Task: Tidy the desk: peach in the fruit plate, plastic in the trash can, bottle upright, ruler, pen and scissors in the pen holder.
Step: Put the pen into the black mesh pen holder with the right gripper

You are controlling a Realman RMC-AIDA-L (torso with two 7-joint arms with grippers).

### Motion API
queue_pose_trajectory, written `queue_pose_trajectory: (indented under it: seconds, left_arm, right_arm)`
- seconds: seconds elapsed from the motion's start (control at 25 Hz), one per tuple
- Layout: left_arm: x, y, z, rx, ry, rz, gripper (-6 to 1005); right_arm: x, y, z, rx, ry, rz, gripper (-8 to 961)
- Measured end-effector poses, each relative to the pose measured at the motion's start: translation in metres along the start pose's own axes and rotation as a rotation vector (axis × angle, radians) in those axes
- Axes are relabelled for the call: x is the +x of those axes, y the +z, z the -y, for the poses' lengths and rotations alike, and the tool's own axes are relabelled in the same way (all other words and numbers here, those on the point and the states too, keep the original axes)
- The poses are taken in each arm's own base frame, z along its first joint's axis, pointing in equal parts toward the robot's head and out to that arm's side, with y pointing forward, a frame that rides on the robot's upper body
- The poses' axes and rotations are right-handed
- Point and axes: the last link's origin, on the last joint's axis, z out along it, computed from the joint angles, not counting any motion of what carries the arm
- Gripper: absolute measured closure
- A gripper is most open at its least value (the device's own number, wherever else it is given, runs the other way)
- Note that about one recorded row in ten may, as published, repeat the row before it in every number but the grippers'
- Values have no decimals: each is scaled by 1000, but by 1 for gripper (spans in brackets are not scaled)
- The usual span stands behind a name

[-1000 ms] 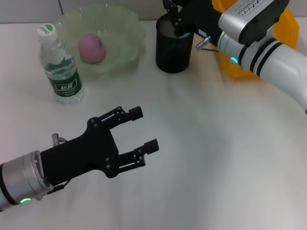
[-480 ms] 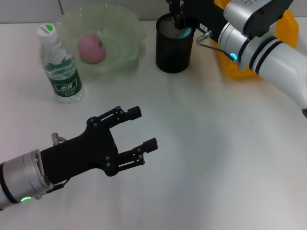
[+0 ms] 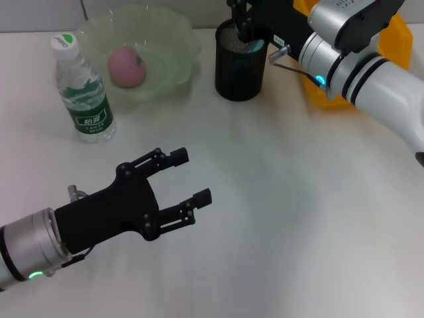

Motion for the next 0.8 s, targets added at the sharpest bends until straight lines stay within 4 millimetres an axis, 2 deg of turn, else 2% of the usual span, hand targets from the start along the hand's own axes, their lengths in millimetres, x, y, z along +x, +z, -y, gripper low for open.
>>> queue_pose_trajectory:
  seconds: [0.48,0.8]
  left_arm:
    - [-12,-31,5,180,-4,18,215]
    - [-18,-43,5,238,-11,41,215]
  right_arm:
    - [0,-1,2,12,12,3,817]
    - [2,-2,1,13,16,0,816]
